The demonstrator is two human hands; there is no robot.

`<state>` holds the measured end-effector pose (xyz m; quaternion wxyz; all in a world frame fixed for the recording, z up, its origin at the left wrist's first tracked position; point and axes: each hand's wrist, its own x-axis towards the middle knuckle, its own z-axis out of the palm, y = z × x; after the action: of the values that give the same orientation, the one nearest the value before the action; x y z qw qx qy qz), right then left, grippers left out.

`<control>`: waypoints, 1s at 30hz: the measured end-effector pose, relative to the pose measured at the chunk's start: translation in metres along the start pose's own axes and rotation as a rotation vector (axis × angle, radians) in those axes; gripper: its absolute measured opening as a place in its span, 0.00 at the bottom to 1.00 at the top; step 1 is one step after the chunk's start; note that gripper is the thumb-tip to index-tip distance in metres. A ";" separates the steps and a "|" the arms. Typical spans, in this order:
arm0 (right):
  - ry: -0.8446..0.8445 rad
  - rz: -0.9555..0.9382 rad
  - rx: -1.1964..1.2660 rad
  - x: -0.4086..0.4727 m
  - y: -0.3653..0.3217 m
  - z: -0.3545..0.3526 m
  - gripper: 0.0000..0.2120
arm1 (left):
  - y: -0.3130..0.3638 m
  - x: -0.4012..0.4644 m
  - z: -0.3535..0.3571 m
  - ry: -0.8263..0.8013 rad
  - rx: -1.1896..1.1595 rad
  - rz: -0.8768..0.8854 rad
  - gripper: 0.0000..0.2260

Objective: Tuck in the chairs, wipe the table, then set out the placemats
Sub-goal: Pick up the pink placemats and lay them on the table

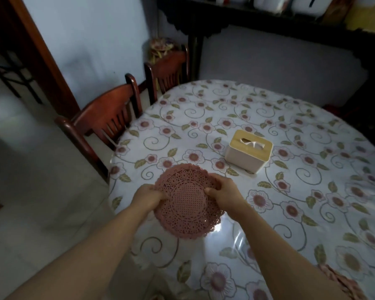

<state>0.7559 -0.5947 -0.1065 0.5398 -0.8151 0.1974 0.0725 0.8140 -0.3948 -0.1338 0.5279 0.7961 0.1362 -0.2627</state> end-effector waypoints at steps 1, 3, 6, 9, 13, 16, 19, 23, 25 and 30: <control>-0.015 -0.017 0.037 0.001 -0.008 -0.002 0.20 | 0.005 -0.004 -0.007 0.027 -0.058 0.002 0.14; -0.044 -0.047 0.115 0.004 -0.025 -0.005 0.22 | 0.013 -0.012 -0.020 0.063 -0.175 0.008 0.21; -0.059 -0.070 0.197 0.008 -0.046 -0.005 0.22 | 0.026 -0.023 -0.040 -0.091 -0.447 -0.021 0.06; -0.038 -0.093 0.249 0.013 -0.065 0.003 0.22 | 0.041 -0.029 -0.059 -0.300 -0.648 -0.036 0.06; -0.003 -0.127 0.258 0.029 -0.086 0.022 0.23 | 0.052 -0.010 -0.087 -0.444 -0.723 -0.065 0.16; 0.029 -0.158 0.239 0.046 -0.106 0.040 0.24 | 0.060 0.012 -0.110 -0.504 -0.745 -0.031 0.20; 0.141 -0.200 0.127 0.067 -0.131 0.066 0.25 | 0.070 0.044 -0.138 -0.513 -0.762 -0.016 0.19; 0.336 -0.248 -0.055 0.096 -0.164 0.104 0.25 | 0.085 0.080 -0.177 -0.556 -0.776 0.006 0.19; 0.415 -0.260 -0.107 0.109 -0.181 0.120 0.24 | 0.094 0.094 -0.195 -0.594 -0.817 0.022 0.13; 0.499 -0.303 -0.181 0.140 -0.198 0.142 0.19 | 0.110 0.128 -0.216 -0.633 -0.749 -0.020 0.12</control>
<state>0.9760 -0.4330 -0.0416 0.4046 -0.8726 0.1928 -0.1939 1.0333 -0.2501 -0.0554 0.7910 0.4309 0.0620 -0.4299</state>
